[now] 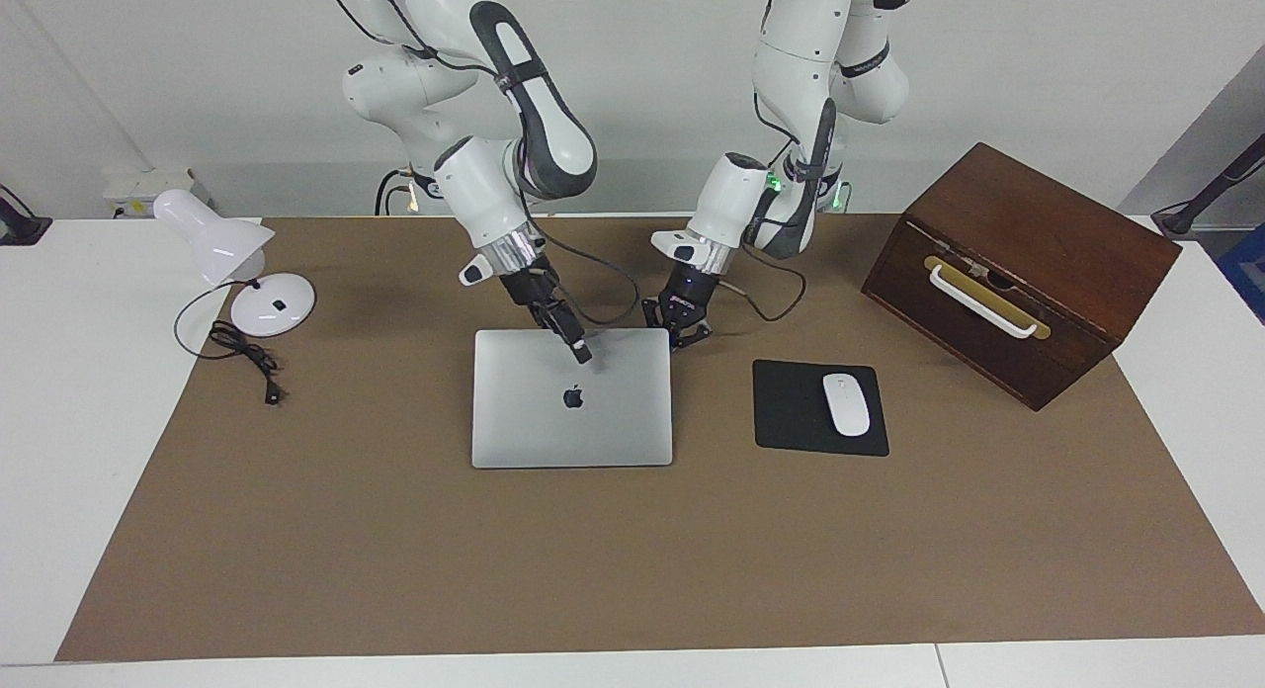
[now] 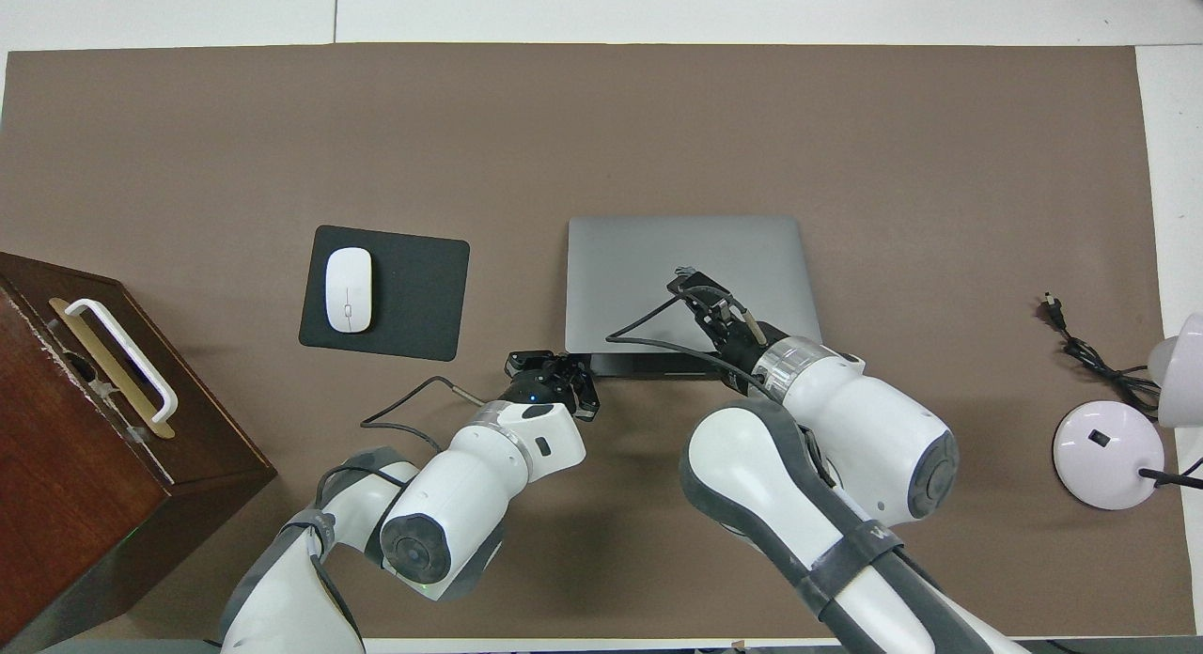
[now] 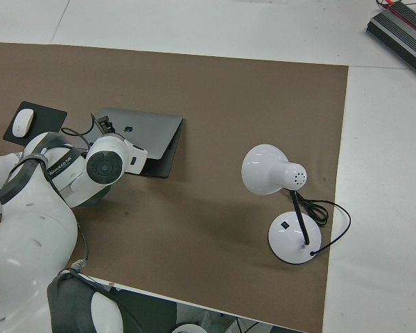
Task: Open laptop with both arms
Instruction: 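Lift the laptop lid upward with the right gripper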
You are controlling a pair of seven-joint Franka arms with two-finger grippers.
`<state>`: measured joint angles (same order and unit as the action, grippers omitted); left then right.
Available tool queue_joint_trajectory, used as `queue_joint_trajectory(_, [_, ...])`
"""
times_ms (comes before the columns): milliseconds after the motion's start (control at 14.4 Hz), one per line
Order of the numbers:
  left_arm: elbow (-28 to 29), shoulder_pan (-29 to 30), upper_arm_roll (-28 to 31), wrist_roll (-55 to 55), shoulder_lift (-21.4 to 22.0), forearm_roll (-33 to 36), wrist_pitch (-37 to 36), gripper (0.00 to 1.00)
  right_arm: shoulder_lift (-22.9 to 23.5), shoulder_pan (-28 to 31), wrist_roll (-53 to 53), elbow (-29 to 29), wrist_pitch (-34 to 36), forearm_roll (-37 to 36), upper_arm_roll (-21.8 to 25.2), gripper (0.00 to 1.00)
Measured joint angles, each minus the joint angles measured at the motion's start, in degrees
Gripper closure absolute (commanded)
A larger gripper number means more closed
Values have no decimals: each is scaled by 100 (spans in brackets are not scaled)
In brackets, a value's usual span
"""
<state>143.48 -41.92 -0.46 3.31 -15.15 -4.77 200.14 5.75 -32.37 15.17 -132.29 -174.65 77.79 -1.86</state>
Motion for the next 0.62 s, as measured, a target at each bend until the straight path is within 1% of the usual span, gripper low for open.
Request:
queue_joint_trajectory(416, [0,0,0,0,-1,0,3,100,48,1,0,283,0,0,-3,0])
queue_joint_trajectory(623, [0,0,0,-1,-2,0,4,100,131,1,0,526,0,1,-3,0])
